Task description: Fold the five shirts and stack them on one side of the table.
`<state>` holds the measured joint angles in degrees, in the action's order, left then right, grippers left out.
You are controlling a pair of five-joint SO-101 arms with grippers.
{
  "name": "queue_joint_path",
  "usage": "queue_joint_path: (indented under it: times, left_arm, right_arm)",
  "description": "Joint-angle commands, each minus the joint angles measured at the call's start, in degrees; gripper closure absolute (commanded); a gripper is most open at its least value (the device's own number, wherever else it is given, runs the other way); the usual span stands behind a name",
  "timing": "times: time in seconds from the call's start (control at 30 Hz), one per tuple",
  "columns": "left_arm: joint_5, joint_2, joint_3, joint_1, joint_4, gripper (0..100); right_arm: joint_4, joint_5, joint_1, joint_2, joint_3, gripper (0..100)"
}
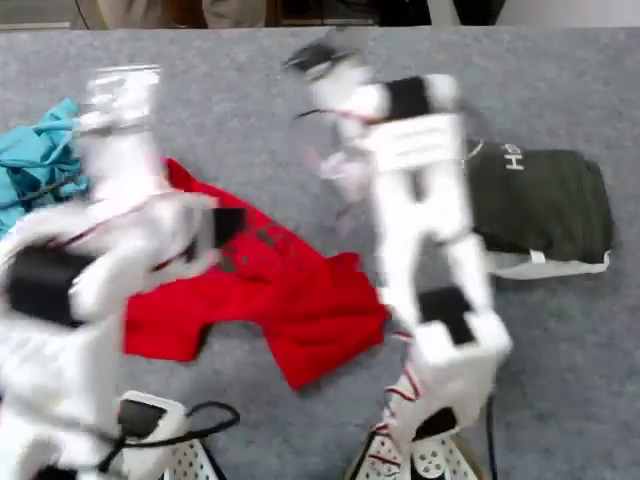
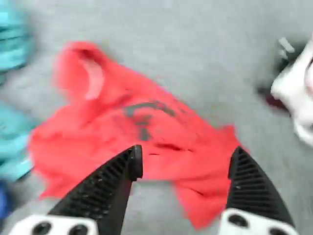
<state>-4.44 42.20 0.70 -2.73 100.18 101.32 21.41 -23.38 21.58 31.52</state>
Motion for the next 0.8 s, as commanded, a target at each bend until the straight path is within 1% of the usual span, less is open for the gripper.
queue_joint_path:
  times: [0.0,0.07,0.17,0.23,0.3,0.37,0.4,0.47,0.5,0.53,0.6,0.77]
  left_arm:
    - [3.9,6.0,-10.9,17.9,-0.8,71]
    - [7.5,8.1,-18.3,25.6,-4.0,71]
    - [10.9,10.2,-27.0,35.3,-9.4,71]
    - [12.8,11.6,-30.8,39.7,-12.6,71]
    - [14.5,12.7,-33.2,42.4,-14.5,71]
    - [15.6,13.6,-35.2,43.3,-15.3,71]
    - [16.2,13.8,-35.8,43.3,-15.3,71]
    - [16.5,14.1,-36.8,43.2,-15.3,71]
    - [16.4,14.1,-37.0,43.1,-15.3,71]
    - [16.4,14.0,-37.1,43.0,-15.3,71]
    - [16.4,13.8,-37.1,43.0,-15.3,71]
    - [16.4,13.6,-37.2,42.2,-15.4,71]
  right_arm:
    - [0.6,-1.8,-11.3,8.7,6.3,80.7]
    - [0.6,-1.8,-14.5,14.6,10.4,80.7]
    - [-0.8,-1.8,-16.6,24.0,17.4,80.9]
    - [-1.5,-1.8,-16.7,30.1,22.5,81.0]
    - [-1.3,-1.8,-16.3,36.2,28.1,81.1]
    - [-0.3,-1.8,-15.3,41.5,33.0,83.4]
    - [0.5,-1.8,-14.7,43.6,35.5,87.3]
    - [1.1,-2.0,-13.1,46.8,39.7,99.1]
    - [1.1,-2.8,-12.0,47.3,41.3,99.8]
    - [1.1,-4.1,-10.8,47.4,42.2,97.7]
    - [1.1,-6.8,-7.8,46.4,43.1,99.8]
    - [1.1,-7.9,2.0,39.2,38.9,99.7]
